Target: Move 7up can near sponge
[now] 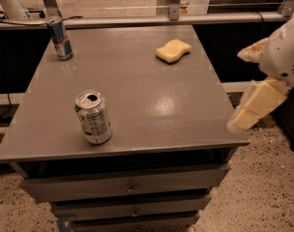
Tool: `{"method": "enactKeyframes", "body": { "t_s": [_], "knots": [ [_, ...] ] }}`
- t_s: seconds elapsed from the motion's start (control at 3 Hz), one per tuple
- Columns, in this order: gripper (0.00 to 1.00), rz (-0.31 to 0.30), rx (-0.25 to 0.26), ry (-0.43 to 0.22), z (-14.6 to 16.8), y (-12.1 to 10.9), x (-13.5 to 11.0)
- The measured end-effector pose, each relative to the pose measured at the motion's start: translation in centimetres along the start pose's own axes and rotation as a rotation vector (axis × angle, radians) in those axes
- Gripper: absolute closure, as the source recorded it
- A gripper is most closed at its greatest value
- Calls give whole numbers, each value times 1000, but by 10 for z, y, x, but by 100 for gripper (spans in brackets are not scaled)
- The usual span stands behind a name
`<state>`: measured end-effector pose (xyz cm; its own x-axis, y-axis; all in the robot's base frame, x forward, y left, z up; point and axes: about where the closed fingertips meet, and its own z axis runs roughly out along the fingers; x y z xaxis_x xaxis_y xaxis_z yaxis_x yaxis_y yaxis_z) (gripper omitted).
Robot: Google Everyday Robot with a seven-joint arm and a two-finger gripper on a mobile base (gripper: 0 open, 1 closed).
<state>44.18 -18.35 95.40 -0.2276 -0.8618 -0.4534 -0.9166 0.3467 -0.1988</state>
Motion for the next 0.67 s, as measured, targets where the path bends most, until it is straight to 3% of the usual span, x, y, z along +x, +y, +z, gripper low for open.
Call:
{"method": "enactKeyframes", "body": {
  "t_s": [0.33,0.67],
  "knots": [
    [0,23,-29,-206,44,12,-32],
    [0,17,-65,-409,84,23,-79]
  ]
}}
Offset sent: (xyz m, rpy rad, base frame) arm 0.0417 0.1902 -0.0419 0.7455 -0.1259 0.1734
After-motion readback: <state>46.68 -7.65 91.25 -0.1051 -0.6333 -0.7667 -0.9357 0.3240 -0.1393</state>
